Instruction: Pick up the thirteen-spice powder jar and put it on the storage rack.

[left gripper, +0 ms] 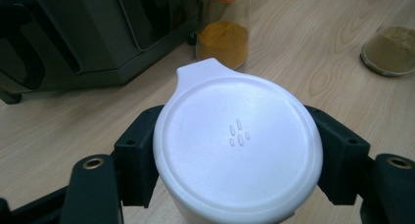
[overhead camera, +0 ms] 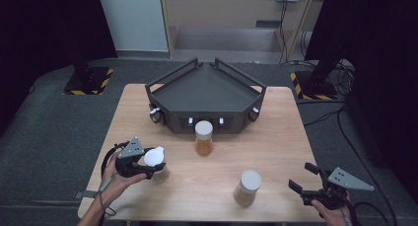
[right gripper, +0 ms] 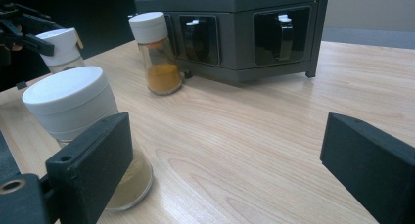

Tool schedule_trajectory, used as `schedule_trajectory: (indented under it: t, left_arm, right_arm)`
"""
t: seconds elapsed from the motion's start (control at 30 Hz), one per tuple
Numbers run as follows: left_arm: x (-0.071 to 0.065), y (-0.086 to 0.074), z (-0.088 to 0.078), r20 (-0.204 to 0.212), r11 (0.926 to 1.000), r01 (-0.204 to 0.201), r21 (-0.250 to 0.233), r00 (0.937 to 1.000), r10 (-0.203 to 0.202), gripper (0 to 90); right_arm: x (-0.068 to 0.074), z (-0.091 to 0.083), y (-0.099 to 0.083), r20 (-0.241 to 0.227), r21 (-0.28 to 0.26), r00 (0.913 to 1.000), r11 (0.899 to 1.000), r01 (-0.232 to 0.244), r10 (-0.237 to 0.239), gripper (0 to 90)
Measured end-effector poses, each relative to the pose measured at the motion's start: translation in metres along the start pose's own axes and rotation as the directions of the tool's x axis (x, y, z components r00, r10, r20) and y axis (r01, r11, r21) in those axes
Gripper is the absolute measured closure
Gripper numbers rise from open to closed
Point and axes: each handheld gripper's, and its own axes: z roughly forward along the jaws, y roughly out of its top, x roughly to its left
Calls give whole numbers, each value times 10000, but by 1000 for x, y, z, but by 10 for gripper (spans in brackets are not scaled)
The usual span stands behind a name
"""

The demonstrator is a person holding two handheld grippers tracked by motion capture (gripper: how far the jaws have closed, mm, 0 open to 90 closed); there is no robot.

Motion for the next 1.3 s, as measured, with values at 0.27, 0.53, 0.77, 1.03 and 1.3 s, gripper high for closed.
schedule_trajectory:
  t: [0.27, 0.53, 0.77, 1.03, 1.3]
  left_arm:
    - [0, -1, 0, 0, 10000, 24, -36, 10000, -24, 298]
    - [0, -2, 0, -18, 10000, 30, -68, 10000, -31, 298]
    - [-1, -1, 0, -46, 10000, 59, -54, 10000, -59, 299]
    - [3, 11, -1, 212, 9999, -147, -32, 9997, 147, 300]
    - [11, 39, -6, 664, 9988, -482, -63, 9966, 485, 300]
  right_arm:
    - [0, 0, 0, -9, 23, 10000, 10000, -2, 2, 58]
    - [0, 0, 1, -32, 56, 10000, 10000, 1, -1, 59]
    - [0, 1, 1, -46, 72, 10000, 10000, 5, -5, 60]
    - [0, 1, 1, -36, 66, 10000, 10000, -7, 7, 61]
    - [-1, 1, 1, -51, 74, 10000, 10000, -21, 21, 61]
